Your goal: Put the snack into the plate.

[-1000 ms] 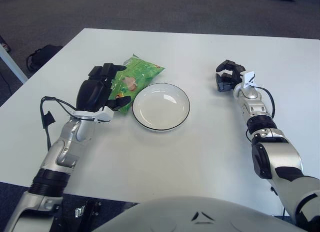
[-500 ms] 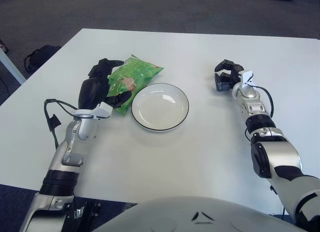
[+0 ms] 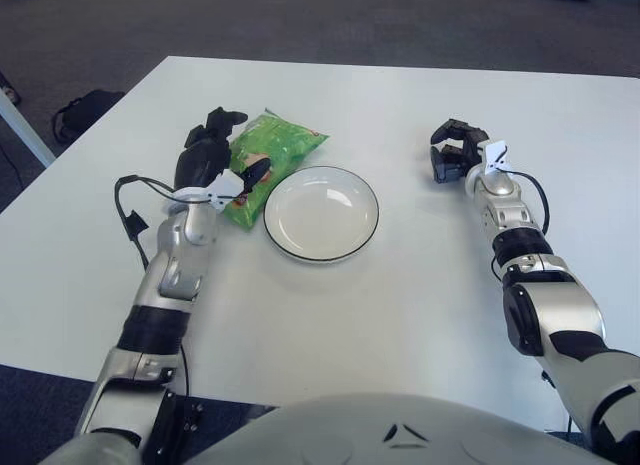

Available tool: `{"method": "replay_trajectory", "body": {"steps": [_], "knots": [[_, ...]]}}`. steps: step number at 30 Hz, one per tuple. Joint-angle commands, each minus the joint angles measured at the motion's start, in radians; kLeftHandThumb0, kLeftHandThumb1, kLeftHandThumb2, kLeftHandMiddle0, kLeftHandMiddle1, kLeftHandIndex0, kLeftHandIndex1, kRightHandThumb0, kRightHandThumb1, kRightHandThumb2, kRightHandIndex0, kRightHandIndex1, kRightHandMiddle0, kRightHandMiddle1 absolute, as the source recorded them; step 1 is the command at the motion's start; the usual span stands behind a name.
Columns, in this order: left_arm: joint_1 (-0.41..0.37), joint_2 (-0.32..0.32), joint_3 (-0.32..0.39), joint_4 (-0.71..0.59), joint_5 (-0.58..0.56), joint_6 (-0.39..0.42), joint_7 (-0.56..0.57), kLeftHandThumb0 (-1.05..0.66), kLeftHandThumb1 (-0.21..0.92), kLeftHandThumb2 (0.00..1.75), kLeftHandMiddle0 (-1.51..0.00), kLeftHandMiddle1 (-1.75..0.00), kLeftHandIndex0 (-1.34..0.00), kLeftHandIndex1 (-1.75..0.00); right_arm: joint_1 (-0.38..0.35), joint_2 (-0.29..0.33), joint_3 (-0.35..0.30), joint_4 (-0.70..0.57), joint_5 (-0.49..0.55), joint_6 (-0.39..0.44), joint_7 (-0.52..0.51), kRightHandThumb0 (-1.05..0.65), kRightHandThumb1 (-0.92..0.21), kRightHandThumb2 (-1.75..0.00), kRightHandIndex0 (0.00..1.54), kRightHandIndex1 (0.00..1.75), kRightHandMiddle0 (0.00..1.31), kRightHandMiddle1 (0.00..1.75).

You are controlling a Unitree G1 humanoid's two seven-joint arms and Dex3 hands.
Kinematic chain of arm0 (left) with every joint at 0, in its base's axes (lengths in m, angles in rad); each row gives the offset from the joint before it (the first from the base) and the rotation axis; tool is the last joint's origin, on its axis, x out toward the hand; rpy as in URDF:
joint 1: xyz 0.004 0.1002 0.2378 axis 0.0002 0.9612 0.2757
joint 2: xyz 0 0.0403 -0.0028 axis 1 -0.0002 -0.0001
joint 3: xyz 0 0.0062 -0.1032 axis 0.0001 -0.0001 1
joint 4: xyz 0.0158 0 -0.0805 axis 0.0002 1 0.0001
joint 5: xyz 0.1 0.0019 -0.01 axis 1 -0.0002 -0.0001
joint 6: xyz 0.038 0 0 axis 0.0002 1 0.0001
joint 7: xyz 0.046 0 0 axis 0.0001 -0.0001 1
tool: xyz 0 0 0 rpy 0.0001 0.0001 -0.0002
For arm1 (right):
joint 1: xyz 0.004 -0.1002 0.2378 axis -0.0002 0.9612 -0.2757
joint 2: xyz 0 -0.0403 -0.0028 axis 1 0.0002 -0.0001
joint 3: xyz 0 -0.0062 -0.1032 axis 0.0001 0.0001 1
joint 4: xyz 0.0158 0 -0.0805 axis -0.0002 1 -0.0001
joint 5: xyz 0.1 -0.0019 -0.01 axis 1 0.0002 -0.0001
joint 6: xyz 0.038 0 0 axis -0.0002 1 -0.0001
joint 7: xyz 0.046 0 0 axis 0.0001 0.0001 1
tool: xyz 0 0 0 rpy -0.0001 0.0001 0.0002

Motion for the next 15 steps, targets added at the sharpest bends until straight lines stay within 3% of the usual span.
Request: {"method": "replay_trajectory", "body": {"steps": [1,6,15], "knots": [[-0.017,0.015,-0.04,-0.016,0.118,0.107,-0.013,-0.96,0.92,0.74,0.0,-0.32,0.0,-0.65,0.09,0.024,0.02,0.049,-0.021,0.081,0.018,-0.01,-0.03,-1.59,0.81,1.75,0.72,1.55],[-0.025,0.018,-0.072,-0.011,0.217,0.184,-0.006,-1.02,0.92,0.74,0.0,-0.17,0.0,-0.48,0.095,0.023,0.018,0.037,-0.018,0.086,0.024,-0.01,-0.03,-1.59,0.81,1.75,0.72,1.55],[-0.033,0.035,-0.077,0.062,0.253,0.193,0.024,-1.05,0.92,0.72,0.0,-0.05,0.0,-0.35,0.095,0.02,0.023,0.029,-0.023,0.095,0.025,-0.01,-0.02,-1.6,0.81,1.75,0.72,1.56]]}}
